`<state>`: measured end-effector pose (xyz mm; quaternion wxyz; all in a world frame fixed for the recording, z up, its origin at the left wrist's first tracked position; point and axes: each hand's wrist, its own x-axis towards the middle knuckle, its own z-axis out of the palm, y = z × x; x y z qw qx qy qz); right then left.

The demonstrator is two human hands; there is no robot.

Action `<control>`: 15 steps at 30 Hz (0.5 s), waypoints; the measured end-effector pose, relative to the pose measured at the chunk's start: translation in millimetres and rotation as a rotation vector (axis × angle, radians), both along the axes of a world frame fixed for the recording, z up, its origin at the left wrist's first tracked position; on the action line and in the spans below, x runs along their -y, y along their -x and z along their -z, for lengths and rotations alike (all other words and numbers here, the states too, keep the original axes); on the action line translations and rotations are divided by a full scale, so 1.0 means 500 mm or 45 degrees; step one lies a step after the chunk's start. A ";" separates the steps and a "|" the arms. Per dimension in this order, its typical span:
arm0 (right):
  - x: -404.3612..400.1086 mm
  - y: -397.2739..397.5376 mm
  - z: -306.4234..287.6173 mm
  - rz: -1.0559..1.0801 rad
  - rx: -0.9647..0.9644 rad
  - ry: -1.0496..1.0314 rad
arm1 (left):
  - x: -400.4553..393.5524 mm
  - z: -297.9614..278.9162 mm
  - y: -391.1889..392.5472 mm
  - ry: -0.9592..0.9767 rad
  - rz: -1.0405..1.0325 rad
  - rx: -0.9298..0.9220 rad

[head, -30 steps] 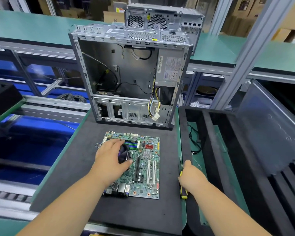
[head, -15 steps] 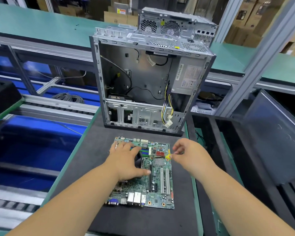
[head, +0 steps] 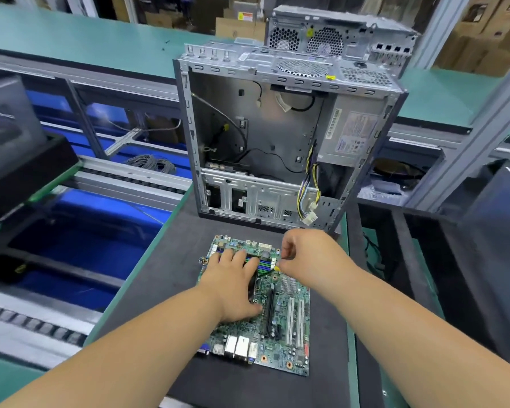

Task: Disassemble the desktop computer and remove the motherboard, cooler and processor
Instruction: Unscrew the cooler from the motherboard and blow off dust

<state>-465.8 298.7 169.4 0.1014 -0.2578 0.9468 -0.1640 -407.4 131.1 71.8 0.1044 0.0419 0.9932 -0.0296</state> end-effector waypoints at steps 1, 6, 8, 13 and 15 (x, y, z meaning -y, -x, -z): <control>0.001 0.003 0.004 -0.040 0.008 -0.025 | -0.001 0.000 0.001 0.007 -0.008 0.009; -0.005 0.019 0.011 -0.108 0.006 -0.029 | -0.006 0.003 0.005 0.041 -0.037 0.026; -0.009 0.029 0.003 -0.100 0.001 0.019 | -0.008 0.004 0.006 0.059 -0.038 0.028; -0.009 0.042 -0.008 -0.158 0.022 0.013 | -0.013 0.002 0.009 0.077 -0.046 0.035; -0.008 0.044 -0.008 -0.165 0.029 0.009 | -0.014 0.001 0.010 0.083 -0.046 0.039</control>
